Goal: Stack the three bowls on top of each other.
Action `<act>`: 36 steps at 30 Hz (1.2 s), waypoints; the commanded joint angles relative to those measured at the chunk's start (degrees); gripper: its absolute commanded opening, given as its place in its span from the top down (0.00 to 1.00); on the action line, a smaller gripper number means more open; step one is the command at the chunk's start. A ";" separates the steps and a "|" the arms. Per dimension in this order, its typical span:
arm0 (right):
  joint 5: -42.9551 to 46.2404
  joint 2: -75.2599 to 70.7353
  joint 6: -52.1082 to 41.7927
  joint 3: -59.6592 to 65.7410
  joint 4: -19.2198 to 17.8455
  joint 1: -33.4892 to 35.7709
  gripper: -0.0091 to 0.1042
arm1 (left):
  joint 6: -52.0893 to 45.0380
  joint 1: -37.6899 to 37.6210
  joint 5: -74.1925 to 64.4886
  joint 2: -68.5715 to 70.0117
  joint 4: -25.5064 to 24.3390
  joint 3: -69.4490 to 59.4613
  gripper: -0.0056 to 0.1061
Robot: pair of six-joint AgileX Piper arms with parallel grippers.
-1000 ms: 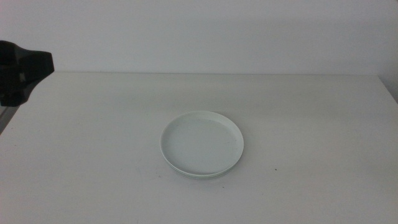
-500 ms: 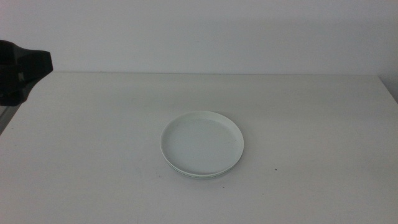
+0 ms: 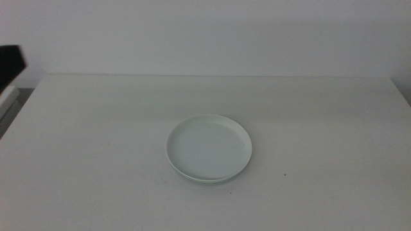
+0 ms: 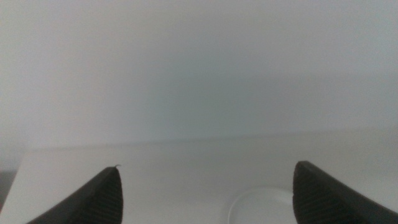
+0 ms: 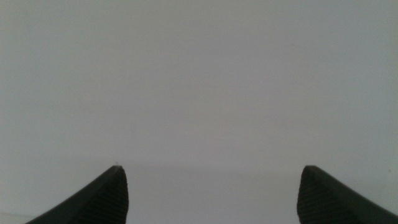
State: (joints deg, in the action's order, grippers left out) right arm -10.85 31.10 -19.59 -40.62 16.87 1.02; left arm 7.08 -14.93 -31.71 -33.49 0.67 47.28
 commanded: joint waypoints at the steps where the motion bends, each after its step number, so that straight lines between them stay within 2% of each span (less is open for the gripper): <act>1: 0.25 -3.32 0.08 3.57 -0.66 -0.44 0.10 | 0.34 0.04 2.94 4.87 0.78 -3.62 0.11; 7: 0.10 -17.85 0.08 20.96 0.27 -0.44 0.10 | 0.25 4.58 7.66 21.68 0.78 -18.98 0.11; 11: 0.10 -25.70 0.08 30.12 -1.21 -0.44 0.10 | 0.25 8.73 9.03 31.83 2.21 -29.46 0.11; 17: 0.49 -29.64 0.08 37.91 -2.90 -0.44 0.10 | 0.25 12.60 13.60 33.49 5.61 -42.05 0.11; 23: -1.00 -29.64 0.08 40.62 -3.30 -0.44 0.10 | 0.25 12.60 14.45 33.49 5.36 -47.05 0.11; 32: -1.06 -29.64 0.08 40.62 -3.12 -0.44 0.10 | 0.25 12.60 14.41 33.49 4.26 -47.28 0.11; 36: -1.06 -31.10 0.08 40.62 -3.12 -0.44 0.10 | 0.25 12.60 14.38 33.49 -1.18 -47.28 0.11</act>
State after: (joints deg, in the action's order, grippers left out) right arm -12.19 0.65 -19.38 -0.24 14.26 1.02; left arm 7.24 -2.35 -18.04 -0.16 1.62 0.03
